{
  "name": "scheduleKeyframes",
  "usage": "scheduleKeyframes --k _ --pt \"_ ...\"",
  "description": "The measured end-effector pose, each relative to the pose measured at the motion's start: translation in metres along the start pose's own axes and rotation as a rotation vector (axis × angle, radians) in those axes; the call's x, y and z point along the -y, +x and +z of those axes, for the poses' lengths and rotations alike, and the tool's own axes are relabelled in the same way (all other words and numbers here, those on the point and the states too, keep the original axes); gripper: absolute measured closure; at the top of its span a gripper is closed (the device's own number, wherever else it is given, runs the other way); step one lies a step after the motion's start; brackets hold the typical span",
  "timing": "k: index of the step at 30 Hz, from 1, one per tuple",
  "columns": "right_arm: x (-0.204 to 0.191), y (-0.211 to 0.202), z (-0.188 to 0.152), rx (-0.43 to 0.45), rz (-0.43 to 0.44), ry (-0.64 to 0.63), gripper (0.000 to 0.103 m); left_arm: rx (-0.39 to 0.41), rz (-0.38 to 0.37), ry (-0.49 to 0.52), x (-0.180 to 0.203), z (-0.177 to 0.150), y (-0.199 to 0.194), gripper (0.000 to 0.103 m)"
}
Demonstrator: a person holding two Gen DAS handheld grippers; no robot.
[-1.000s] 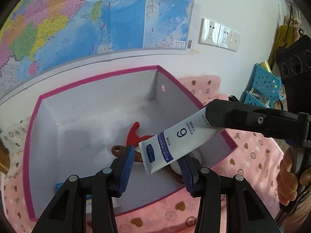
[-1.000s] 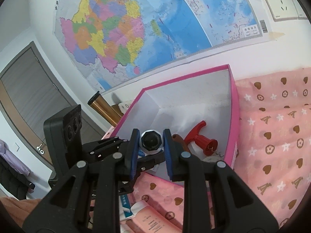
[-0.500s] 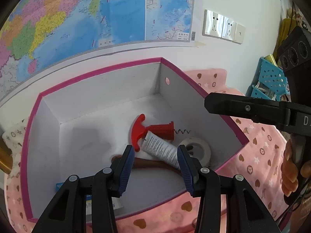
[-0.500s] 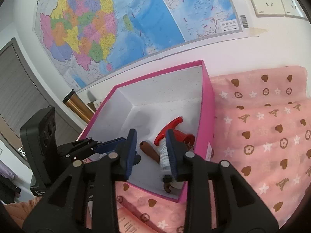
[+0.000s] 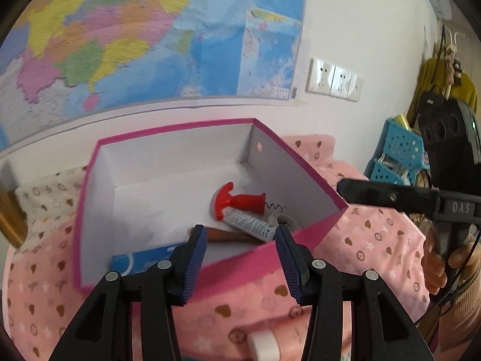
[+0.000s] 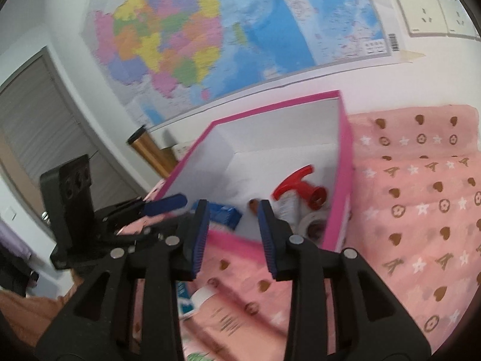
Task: Organize rigid objects
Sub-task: 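Lower the white tube into the magenta box and open the right gripper, then grasp the blue-and-white capsule box with the right gripper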
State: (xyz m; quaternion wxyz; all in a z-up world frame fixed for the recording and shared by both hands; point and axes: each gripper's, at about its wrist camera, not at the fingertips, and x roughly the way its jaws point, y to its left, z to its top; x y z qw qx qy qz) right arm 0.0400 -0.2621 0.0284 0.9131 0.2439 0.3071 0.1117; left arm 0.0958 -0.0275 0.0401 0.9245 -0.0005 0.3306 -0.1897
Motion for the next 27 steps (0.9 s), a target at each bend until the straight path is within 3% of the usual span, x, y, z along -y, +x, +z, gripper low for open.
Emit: scheduleKeyframes --k 3,12,22,27 --pt "-0.016 -0.002 -0.012 -0.032 0.048 -0.024 0.064 0.003 0.007 -0.010 -0.007 -0.014 -0.013 0.053" --pt "-0.049 0.020 -0.062 -0.189 0.155 -0.036 0.064 -0.087 0.063 -0.075 -0.035 -0.066 -0.021 0.053" --pt "-0.065 0.068 -0.110 -0.371 0.154 -0.028 0.064 -0.137 0.100 -0.157 -0.062 -0.103 -0.024 0.053" --pt "-0.067 0.079 -0.118 -0.417 0.154 -0.016 0.064 -0.158 0.091 -0.185 -0.071 -0.113 -0.023 0.053"
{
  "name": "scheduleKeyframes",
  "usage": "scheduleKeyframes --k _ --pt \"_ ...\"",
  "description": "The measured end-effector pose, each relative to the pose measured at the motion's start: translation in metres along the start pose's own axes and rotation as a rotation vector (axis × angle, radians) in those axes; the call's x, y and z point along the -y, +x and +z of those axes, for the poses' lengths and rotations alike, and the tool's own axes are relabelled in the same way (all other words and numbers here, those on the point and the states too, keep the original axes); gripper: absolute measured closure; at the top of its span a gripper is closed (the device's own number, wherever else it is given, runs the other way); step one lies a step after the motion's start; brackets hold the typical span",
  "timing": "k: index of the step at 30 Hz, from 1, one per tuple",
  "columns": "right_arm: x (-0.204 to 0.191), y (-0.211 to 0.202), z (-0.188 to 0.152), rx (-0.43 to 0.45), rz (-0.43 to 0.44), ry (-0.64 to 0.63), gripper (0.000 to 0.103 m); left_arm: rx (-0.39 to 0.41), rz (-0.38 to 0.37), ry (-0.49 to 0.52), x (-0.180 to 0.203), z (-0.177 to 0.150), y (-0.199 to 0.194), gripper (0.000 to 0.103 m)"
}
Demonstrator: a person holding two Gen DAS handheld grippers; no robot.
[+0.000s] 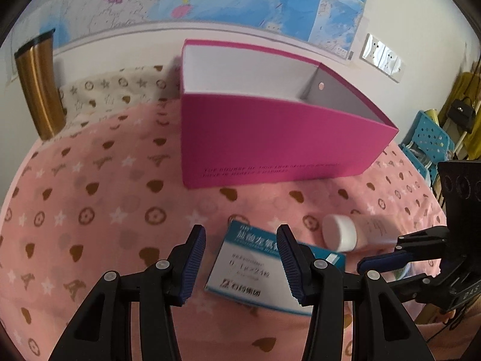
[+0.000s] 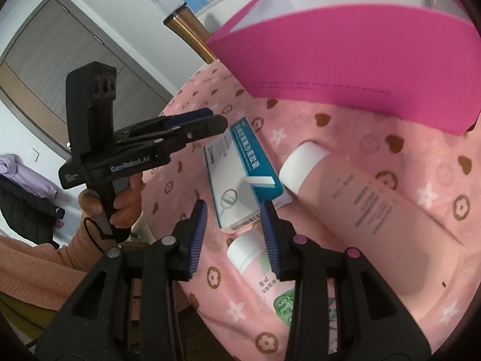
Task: Organize rigid objects
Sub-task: 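Grasp the blue-and-white capsule box with the right gripper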
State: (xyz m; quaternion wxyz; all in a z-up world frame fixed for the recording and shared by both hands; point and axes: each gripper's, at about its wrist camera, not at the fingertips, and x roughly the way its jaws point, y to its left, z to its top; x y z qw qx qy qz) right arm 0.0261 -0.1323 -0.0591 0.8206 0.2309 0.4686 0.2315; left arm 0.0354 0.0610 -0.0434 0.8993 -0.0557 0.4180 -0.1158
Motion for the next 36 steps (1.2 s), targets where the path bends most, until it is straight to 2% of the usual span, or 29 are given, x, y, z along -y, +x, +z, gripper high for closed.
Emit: scheduleKeyframes --k 11,25,28,36 --pt "0.005 0.021 0.005 -0.051 -0.034 0.045 0.061 -0.049 -0.041 -0.022 -0.011 -0.011 0.010 0.053" --pt "-0.003 0.033 0.017 -0.008 -0.095 0.014 0.060 -0.069 -0.053 -0.034 -0.021 -0.022 0.005 0.053" --pt "-0.005 0.036 0.021 -0.001 -0.110 0.003 0.060 -0.069 -0.053 -0.041 -0.023 -0.024 0.004 0.050" --pt "-0.011 0.032 0.029 0.028 -0.117 -0.028 0.059 -0.062 -0.050 -0.050 -0.022 -0.023 -0.002 0.050"
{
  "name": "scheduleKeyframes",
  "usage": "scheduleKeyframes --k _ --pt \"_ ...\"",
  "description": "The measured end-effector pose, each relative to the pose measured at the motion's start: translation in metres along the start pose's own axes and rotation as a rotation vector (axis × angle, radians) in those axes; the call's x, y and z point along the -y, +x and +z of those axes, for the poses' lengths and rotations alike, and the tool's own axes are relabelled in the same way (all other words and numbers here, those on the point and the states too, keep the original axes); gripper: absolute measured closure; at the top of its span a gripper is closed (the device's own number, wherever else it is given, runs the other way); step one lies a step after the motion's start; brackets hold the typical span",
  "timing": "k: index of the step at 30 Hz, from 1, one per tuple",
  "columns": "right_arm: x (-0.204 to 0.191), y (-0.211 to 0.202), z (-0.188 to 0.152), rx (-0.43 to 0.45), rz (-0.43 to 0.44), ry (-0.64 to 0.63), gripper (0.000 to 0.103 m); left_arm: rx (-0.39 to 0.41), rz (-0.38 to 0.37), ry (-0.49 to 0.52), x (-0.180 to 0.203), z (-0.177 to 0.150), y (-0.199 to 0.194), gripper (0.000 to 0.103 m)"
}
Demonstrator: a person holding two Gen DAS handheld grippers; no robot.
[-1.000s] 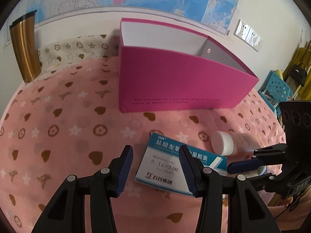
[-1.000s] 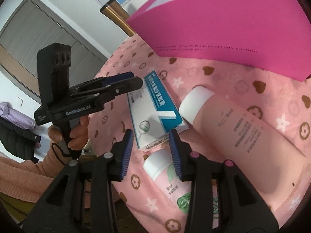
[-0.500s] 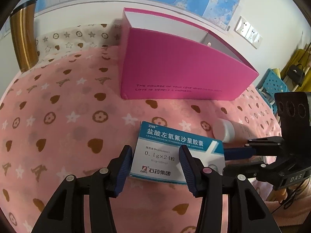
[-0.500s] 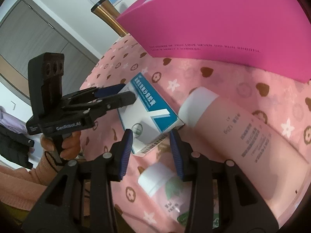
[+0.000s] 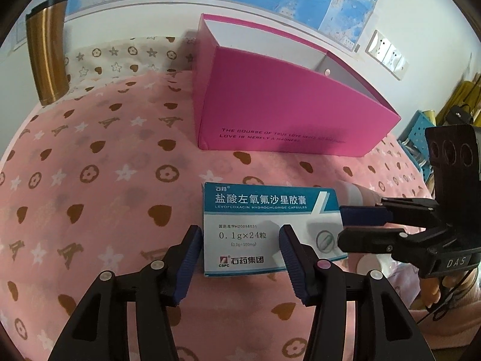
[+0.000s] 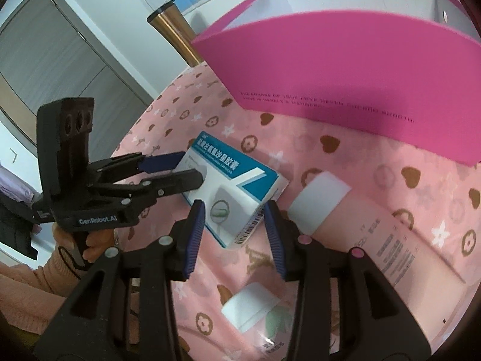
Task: Organize rigid objects
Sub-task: 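Grasp the blue-and-white capsule box with the right gripper, then carry the capsule box over the magenta box with the right gripper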
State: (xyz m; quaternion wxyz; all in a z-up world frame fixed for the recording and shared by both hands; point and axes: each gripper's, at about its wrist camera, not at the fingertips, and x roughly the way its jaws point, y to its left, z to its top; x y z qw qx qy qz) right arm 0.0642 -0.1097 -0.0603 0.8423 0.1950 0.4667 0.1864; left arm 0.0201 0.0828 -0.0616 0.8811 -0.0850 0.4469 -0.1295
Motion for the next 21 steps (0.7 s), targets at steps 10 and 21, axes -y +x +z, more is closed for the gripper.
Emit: scheduleKeyframes --k 10,21 --pt "-0.005 -0.020 0.013 0.050 0.003 -0.024 0.058 0.060 -0.013 0.019 0.011 0.012 -0.020 0.050" --pt "-0.008 -0.048 0.027 0.129 -0.020 -0.057 0.058 0.120 -0.021 0.082 0.030 0.033 -0.035 0.050"
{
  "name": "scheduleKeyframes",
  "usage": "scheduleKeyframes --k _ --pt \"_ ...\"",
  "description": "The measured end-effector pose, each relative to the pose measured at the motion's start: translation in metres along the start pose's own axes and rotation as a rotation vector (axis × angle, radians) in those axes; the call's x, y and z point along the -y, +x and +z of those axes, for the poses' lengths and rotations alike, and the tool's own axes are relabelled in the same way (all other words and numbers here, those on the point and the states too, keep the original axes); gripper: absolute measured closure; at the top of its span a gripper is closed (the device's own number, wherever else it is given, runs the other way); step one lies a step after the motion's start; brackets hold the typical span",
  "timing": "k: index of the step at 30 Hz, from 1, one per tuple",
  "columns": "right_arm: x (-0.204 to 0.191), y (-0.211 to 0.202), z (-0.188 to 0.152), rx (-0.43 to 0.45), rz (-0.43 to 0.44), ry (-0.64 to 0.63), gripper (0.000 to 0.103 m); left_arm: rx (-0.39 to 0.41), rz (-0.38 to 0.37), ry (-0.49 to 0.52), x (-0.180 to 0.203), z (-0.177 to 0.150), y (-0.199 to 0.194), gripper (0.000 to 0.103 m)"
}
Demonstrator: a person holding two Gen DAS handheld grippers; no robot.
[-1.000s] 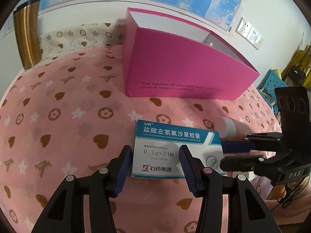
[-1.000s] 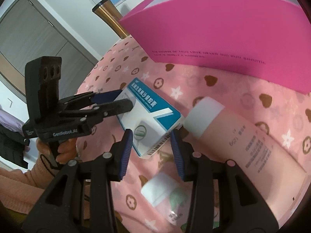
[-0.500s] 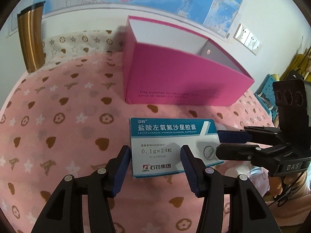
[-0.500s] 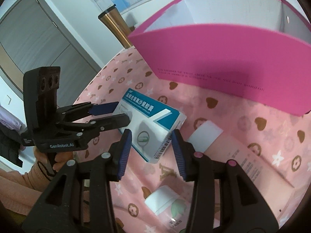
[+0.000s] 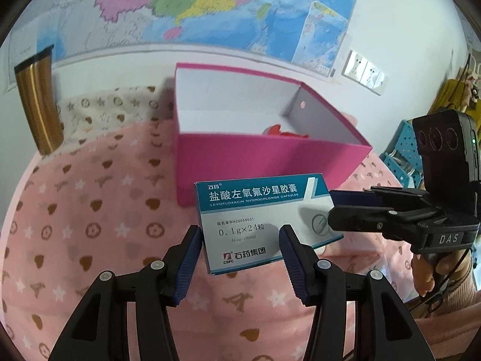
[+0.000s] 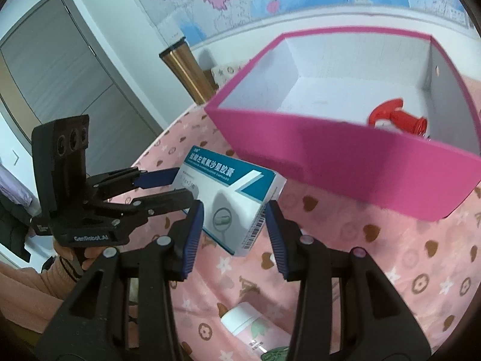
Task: Organize rigid objects
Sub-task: 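Carry the capsule box over the magenta box with the right gripper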
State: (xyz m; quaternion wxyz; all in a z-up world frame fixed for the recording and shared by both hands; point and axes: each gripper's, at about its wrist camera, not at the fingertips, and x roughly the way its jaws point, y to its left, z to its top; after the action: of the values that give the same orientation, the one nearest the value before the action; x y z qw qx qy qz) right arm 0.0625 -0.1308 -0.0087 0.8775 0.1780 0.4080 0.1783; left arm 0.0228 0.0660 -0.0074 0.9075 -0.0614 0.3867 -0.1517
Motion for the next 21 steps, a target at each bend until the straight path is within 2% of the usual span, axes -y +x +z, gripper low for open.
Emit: scheduleKeyframes --k 21 --pt "0.012 -0.036 0.045 0.111 0.002 -0.011 0.057 0.088 0.024 0.085 0.020 0.049 -0.011 0.050"
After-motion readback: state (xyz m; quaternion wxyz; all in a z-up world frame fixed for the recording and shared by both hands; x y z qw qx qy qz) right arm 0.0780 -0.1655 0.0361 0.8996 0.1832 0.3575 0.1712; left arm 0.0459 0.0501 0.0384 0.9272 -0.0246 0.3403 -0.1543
